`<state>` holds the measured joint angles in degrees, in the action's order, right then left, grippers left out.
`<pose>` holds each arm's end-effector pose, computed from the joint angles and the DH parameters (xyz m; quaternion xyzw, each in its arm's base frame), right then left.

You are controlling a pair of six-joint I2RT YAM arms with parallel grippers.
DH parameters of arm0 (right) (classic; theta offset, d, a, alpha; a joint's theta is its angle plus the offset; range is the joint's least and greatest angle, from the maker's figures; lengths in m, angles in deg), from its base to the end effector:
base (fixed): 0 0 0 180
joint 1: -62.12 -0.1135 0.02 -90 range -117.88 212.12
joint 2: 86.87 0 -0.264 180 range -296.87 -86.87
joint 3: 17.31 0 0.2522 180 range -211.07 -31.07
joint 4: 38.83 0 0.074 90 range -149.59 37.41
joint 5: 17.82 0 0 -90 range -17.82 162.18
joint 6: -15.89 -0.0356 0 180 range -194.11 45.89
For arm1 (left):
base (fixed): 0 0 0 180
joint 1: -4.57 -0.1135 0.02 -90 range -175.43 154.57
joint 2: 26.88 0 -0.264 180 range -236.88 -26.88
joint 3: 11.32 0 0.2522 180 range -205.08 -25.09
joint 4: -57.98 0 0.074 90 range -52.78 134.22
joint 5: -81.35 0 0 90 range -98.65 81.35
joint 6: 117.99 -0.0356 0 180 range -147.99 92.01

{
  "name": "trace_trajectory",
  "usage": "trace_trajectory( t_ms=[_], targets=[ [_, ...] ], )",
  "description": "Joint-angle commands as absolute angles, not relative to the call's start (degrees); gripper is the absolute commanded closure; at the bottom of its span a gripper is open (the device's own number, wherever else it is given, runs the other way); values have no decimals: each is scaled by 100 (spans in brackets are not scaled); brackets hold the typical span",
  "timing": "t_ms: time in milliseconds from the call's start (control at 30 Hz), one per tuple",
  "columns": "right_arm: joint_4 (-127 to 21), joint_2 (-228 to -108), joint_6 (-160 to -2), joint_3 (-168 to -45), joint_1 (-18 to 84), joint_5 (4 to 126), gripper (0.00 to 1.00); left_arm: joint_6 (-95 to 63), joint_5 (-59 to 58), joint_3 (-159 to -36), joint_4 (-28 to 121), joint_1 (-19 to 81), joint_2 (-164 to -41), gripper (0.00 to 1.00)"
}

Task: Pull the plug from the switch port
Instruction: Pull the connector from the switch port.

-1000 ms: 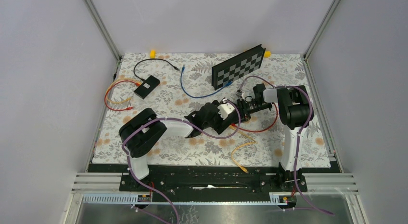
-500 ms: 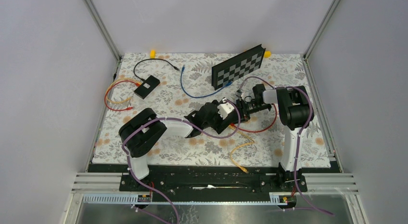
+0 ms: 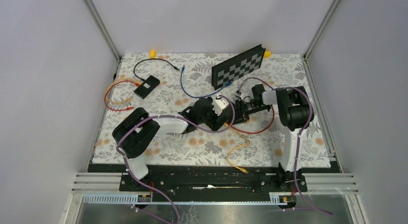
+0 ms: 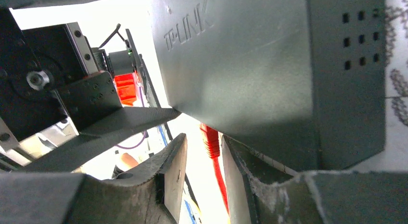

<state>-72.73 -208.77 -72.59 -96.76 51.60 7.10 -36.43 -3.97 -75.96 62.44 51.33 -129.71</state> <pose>0.3545 0.0987 0.0809 -0.1514 0.8257 0.5403 0.0580 0.2499 -0.2700 0.1542 0.4253 0.7719 -0.1886 0.4332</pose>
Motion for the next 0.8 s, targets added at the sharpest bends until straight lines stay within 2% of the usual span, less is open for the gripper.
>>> trace_trajectory(
  t_ms=[0,333,533,767],
  targets=[
    [-7119,-20780,-7046,-9576,5030,1546,59,-3616,146,-7550,5741,4880,-12459,1],
    [-7093,-20807,-7110,-9583,5017,1558,59,-3970,572,-7423,5273,4409,-12187,1],
    [-7042,-20774,-7195,-9608,5001,1523,58,-3643,1238,-7655,5131,3986,-12554,1],
    [-7043,-20776,-7191,-9644,4880,1492,59,-3452,1833,-7815,5025,3944,-12942,1]
  ],
)
